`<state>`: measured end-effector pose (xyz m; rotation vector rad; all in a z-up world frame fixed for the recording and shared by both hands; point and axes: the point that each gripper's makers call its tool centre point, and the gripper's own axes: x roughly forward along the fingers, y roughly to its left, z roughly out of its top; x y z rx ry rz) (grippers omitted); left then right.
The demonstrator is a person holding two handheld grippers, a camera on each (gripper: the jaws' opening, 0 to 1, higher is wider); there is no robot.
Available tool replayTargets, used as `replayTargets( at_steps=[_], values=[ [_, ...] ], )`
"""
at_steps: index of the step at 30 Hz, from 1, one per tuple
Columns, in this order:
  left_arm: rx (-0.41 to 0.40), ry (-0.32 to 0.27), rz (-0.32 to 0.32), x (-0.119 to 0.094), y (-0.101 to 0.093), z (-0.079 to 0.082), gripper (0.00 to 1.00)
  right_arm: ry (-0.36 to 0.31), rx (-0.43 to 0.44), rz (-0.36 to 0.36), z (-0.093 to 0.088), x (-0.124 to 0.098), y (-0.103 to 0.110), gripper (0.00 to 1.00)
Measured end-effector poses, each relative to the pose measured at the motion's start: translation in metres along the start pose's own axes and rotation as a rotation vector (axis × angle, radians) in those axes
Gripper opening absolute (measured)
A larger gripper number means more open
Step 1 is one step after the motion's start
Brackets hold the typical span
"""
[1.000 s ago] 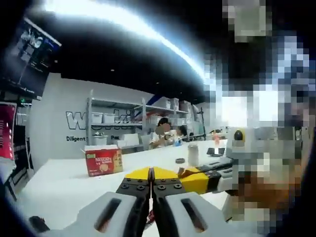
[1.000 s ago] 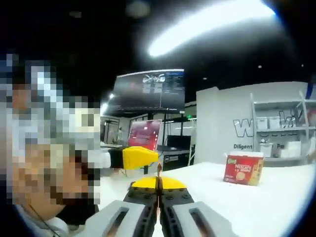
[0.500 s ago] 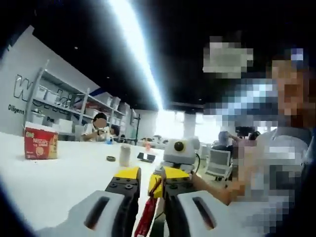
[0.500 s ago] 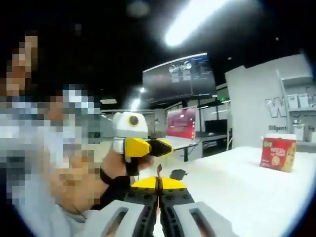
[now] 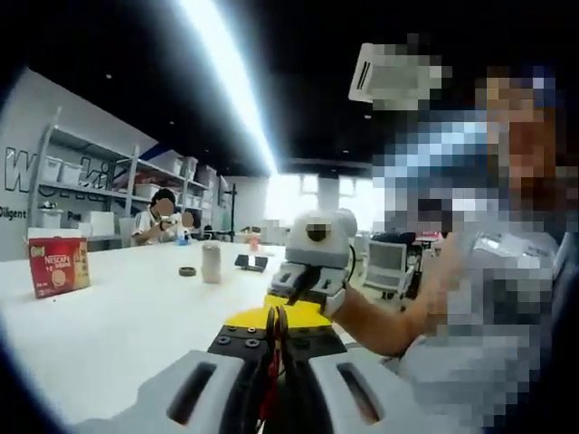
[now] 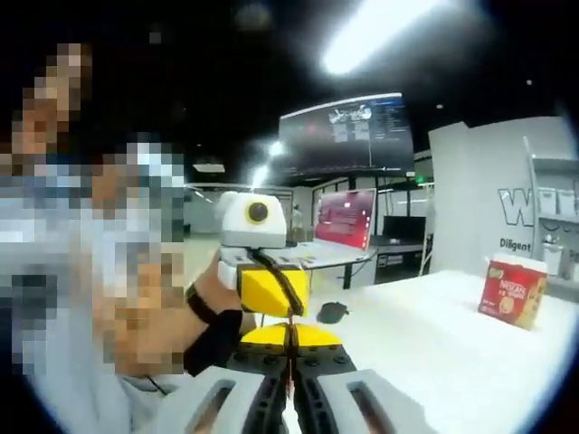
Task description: Tear open the coffee pouch, take out the coffee, and pour the coffee from the pouch into the cup
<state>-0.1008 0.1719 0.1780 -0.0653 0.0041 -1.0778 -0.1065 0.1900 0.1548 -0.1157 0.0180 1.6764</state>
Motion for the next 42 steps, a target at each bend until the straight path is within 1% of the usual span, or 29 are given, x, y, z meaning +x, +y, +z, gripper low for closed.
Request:
replayTargets(
  at_steps=[2,4,5,6,8,10,14,16,22,29,33,35,37,38,39,40,41,42],
  values=[
    [0.002,0.002,-0.006,0.0,-0.002,-0.001,0.05,0.008,-0.007,0.004,-0.001,-0.001,0.002,0.01],
    [0.024,0.01,-0.012,0.0,-0.006,-0.002,0.04,0.017,-0.011,0.015,-0.002,-0.001,0.005,0.01],
    [0.017,0.019,-0.017,-0.001,-0.007,-0.002,0.04,0.021,-0.021,0.026,-0.003,-0.002,0.008,0.01],
    [0.006,0.031,-0.028,-0.002,-0.009,-0.004,0.03,0.027,-0.027,0.055,-0.004,-0.002,0.012,0.01],
    [-0.007,0.038,-0.031,-0.002,-0.012,-0.005,0.03,0.029,-0.058,0.055,-0.004,-0.002,0.013,0.01],
    [-0.027,0.053,-0.042,-0.003,-0.014,-0.006,0.03,0.035,-0.064,0.076,-0.005,-0.002,0.017,0.02],
    [-0.027,0.046,-0.051,-0.003,-0.017,-0.004,0.03,0.02,-0.069,0.089,-0.003,-0.003,0.018,0.03],
    [-0.025,0.036,-0.044,-0.004,-0.014,-0.002,0.03,-0.007,-0.059,0.088,-0.001,-0.002,0.016,0.03],
    [-0.035,0.015,-0.046,-0.004,-0.01,0.002,0.03,-0.033,-0.042,0.092,0.002,0.0,0.017,0.05],
    [-0.03,0.024,-0.042,-0.002,-0.012,-0.001,0.03,-0.036,-0.02,0.104,-0.001,0.0,0.018,0.05],
    [-0.035,0.015,-0.035,-0.001,-0.01,0.0,0.03,-0.037,-0.027,0.093,-0.001,-0.001,0.015,0.07],
    [-0.04,0.011,-0.036,0.0,-0.009,0.001,0.03,-0.039,-0.027,0.092,-0.001,-0.001,0.016,0.06],
    [-0.04,0.011,-0.031,0.0,-0.01,0.001,0.03,-0.041,0.005,0.08,-0.001,-0.001,0.015,0.03],
    [-0.035,0.005,-0.009,0.001,-0.008,0.002,0.03,-0.037,0.03,0.066,0.0,-0.002,0.013,0.02],
    [-0.031,-0.001,0.009,0.001,-0.005,0.004,0.03,-0.046,0.03,0.027,0.002,-0.002,0.007,0.01],
    [-0.026,0.013,0.047,0.002,0.0,0.003,0.02,-0.038,0.024,0.003,0.001,-0.001,0.003,0.01],
    [-0.009,0.027,0.085,0.003,0.004,0.003,0.02,-0.038,0.016,-0.04,0.001,-0.001,-0.003,0.01],
    [-0.003,0.035,0.143,0.004,0.01,0.004,0.02,-0.04,0.022,-0.069,0.001,0.0,-0.008,0.01]
  ],
)
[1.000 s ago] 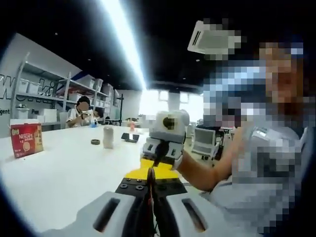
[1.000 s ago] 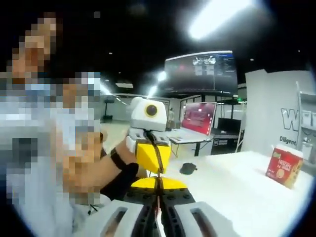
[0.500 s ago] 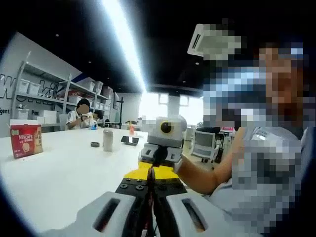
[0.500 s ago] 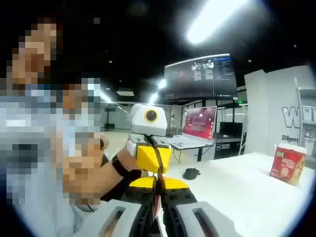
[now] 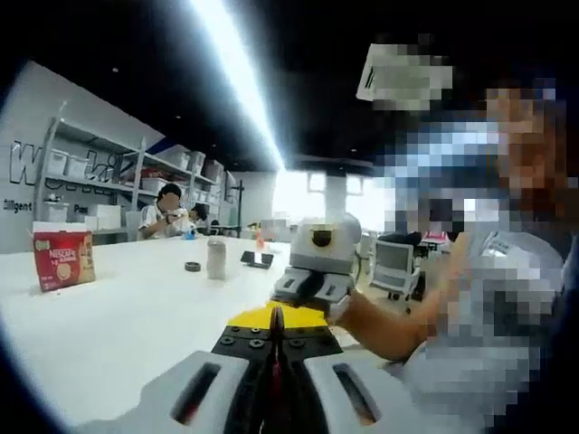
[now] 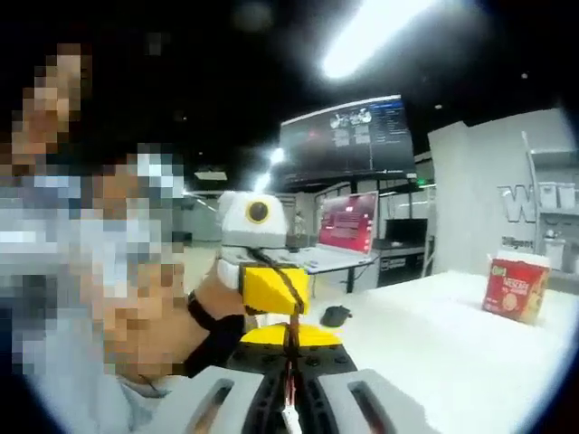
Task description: Tear open the coffee pouch, take out the coffee, and pour the coffee from the pouch into the cup
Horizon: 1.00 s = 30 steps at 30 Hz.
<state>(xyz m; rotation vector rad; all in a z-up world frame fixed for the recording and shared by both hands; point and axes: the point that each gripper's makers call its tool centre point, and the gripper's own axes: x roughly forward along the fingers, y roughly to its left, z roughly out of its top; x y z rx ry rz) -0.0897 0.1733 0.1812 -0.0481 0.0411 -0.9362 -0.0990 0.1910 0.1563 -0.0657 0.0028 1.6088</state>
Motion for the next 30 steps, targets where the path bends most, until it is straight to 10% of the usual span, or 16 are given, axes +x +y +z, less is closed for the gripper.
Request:
replayTargets(
  at_steps=[9,22,25,27,30],
  values=[
    [0.3,0.146,0.597,0.012,0.052,0.003,0.01,-0.014,0.033,-0.265,-0.004,0.016,-0.057,0.0],
    [0.382,0.189,0.684,0.01,0.062,-0.001,0.0,-0.002,-0.037,-0.335,-0.008,0.021,-0.064,0.0],
    [0.554,0.27,0.932,-0.026,0.093,0.006,0.0,0.001,-0.045,-0.348,-0.005,0.016,-0.064,0.0],
    [0.38,0.158,0.84,-0.03,0.092,0.008,0.01,-0.032,-0.015,-0.327,-0.003,0.011,-0.064,0.0],
    [0.388,0.173,0.896,-0.057,0.105,0.013,0.01,-0.039,0.003,-0.328,-0.006,0.003,-0.07,0.0]
  ],
)
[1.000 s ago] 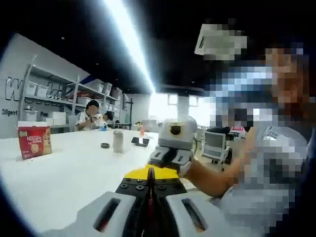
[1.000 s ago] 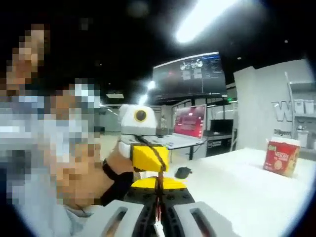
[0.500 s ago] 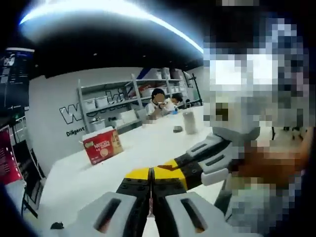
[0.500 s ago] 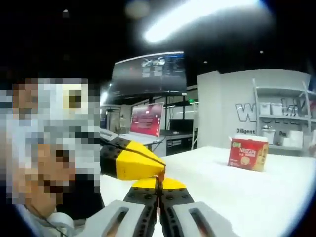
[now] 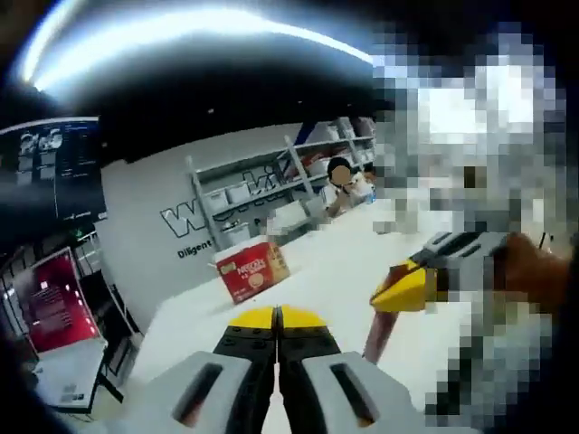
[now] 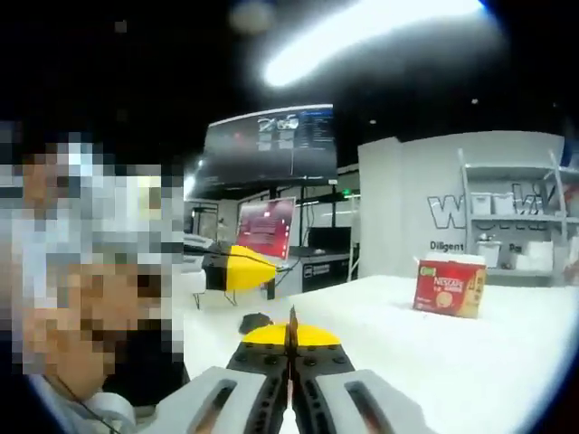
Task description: Tear open the coffee pouch, take out the coffee, and pour the coffee from the pouch into the cup
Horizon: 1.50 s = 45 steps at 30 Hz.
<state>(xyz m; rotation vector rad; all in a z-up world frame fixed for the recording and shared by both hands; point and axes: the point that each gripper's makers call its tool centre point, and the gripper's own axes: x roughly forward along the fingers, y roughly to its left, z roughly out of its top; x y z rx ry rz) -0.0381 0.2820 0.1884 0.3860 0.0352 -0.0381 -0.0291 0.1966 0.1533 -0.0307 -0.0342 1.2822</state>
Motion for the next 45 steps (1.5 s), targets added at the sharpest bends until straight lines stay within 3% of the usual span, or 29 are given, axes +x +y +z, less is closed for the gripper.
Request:
replayTargets(
  at_steps=[3,7,15,19,21,25,28,32,34,36,37,38,39,42,44,45],
  values=[
    [-0.141,-0.052,-0.08,-0.002,0.004,0.003,0.01,-0.02,0.026,0.01,0.003,-0.005,0.001,0.0],
    [-0.228,-0.075,-0.084,-0.002,0.028,-0.006,0.01,-0.031,0.024,0.013,0.009,-0.011,0.006,0.0],
    [-0.307,-0.048,0.015,-0.003,0.078,-0.043,0.01,-0.049,0.006,0.03,0.018,-0.014,0.012,0.0],
    [-0.189,-0.011,0.197,-0.003,0.112,-0.066,0.02,-0.034,-0.017,0.033,0.014,-0.009,0.014,0.0],
    [-0.184,-0.004,0.214,-0.001,0.113,-0.073,0.03,-0.028,-0.022,0.038,0.013,-0.008,0.015,0.0],
    [-0.204,-0.062,0.229,0.007,0.12,-0.081,0.03,-0.017,-0.03,0.045,0.009,-0.005,0.015,0.0],
    [-0.099,-0.102,0.283,0.012,0.126,-0.083,0.04,-0.016,-0.031,0.047,0.009,-0.005,0.013,0.0],
    [-0.033,-0.071,0.356,0.015,0.137,-0.1,0.05,-0.02,-0.035,0.047,0.011,-0.007,0.013,0.0],
    [-0.064,-0.022,0.321,0.022,0.135,-0.113,0.14,-0.02,-0.035,0.047,0.011,-0.008,0.012,0.0],
    [-0.183,0.085,0.27,0.033,0.128,-0.136,0.5,-0.019,-0.034,0.049,0.01,-0.008,0.012,0.0],
    [-0.209,0.073,0.272,0.037,0.13,-0.137,0.69,-0.019,-0.034,0.05,0.01,-0.008,0.012,0.0],
    [-0.211,0.035,0.323,0.036,0.139,-0.134,0.87,-0.019,-0.034,0.052,0.01,-0.008,0.013,0.0],
    [-0.21,0.036,0.329,0.035,0.14,-0.135,0.88,-0.018,-0.034,0.052,0.01,-0.007,0.013,0.0],
    [-0.19,0.039,0.287,0.035,0.136,-0.134,0.78,-0.018,-0.038,0.055,0.011,-0.008,0.014,0.0],
    [-0.229,-0.003,0.222,0.04,0.128,-0.13,0.77,-0.023,-0.035,0.057,0.012,-0.009,0.013,0.0],
    [-0.239,0.006,0.203,0.041,0.125,-0.132,0.76,-0.023,-0.034,0.058,0.012,-0.009,0.013,0.0]
  ],
)
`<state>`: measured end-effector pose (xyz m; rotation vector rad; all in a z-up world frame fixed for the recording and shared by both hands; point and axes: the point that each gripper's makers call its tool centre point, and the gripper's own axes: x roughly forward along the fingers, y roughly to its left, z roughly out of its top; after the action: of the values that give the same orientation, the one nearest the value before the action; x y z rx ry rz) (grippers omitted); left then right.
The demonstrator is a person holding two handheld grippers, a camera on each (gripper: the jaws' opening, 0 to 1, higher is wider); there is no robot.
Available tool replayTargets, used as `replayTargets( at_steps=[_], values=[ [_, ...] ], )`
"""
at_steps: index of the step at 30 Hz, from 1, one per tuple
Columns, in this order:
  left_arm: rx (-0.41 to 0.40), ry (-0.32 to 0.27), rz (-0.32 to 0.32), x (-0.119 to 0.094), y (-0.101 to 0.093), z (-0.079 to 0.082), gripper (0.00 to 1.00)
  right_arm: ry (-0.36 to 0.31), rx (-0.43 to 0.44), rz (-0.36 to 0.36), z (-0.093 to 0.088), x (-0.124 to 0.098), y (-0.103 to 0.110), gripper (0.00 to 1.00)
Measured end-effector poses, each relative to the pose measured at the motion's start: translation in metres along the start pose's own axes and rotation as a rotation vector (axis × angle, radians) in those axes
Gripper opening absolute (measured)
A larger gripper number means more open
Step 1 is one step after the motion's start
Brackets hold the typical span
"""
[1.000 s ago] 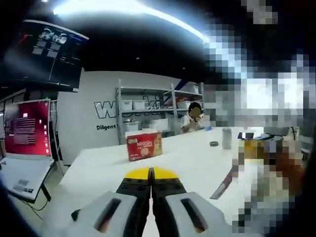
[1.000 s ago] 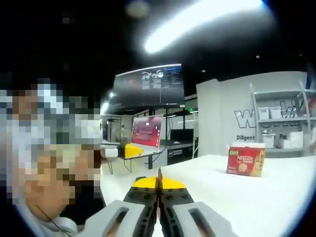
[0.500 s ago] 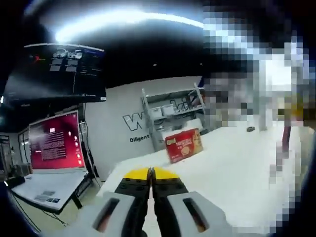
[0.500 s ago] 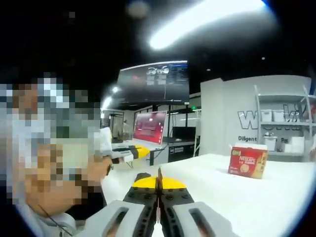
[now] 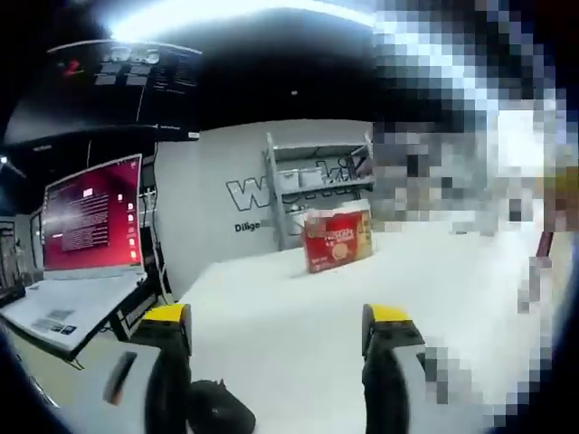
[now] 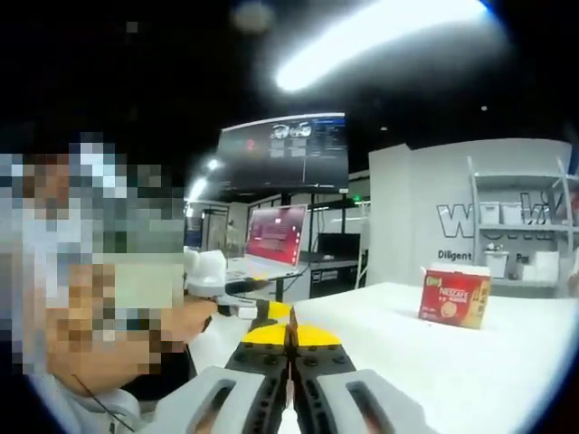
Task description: Tear open the coffee pouch, take out the coffee, and pour the coffee from the pouch into the cup
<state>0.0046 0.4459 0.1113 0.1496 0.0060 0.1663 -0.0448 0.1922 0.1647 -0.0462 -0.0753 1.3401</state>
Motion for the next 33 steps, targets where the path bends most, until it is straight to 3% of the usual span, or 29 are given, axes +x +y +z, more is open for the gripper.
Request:
replayTargets(
  at_steps=[6,10,11,18,20,22,26,27,28,31,33],
  values=[
    [-0.043,-0.019,-0.008,0.001,-0.002,0.004,0.76,0.001,-0.004,0.001,0.0,0.0,0.001,0.0],
    [-0.049,-0.014,-0.038,-0.002,-0.01,0.004,0.51,-0.008,0.004,0.0,0.001,-0.001,-0.001,0.0],
    [-0.051,-0.013,-0.043,-0.003,-0.012,0.004,0.49,-0.008,0.007,0.001,0.001,-0.001,-0.001,0.0],
    [-0.075,-0.05,-0.135,-0.009,-0.034,0.024,0.48,-0.01,0.014,0.003,0.0,-0.003,-0.001,0.0],
    [-0.087,-0.064,-0.243,-0.014,-0.052,0.033,0.4,-0.012,0.017,0.008,0.001,-0.005,-0.002,0.0],
    [-0.089,-0.129,-0.454,-0.031,-0.09,0.052,0.31,-0.039,0.037,0.063,0.005,-0.009,0.004,0.0],
    [-0.163,-0.172,-0.73,-0.063,-0.136,0.077,0.32,-0.057,0.056,0.102,0.007,-0.019,0.005,0.0],
    [-0.163,-0.175,-0.779,-0.069,-0.144,0.08,0.31,-0.06,0.059,0.112,0.007,-0.022,0.005,0.0],
    [-0.131,-0.195,-0.874,-0.083,-0.16,0.085,0.32,-0.059,0.065,0.135,0.008,-0.025,0.008,0.0],
    [-0.061,-0.198,-1.011,-0.104,-0.188,0.082,0.32,-0.064,0.065,0.187,0.01,-0.031,0.014,0.0],
    [-0.06,-0.193,-1.045,-0.107,-0.2,0.083,0.31,-0.078,0.075,0.224,0.013,-0.037,0.017,0.0]
  ],
)
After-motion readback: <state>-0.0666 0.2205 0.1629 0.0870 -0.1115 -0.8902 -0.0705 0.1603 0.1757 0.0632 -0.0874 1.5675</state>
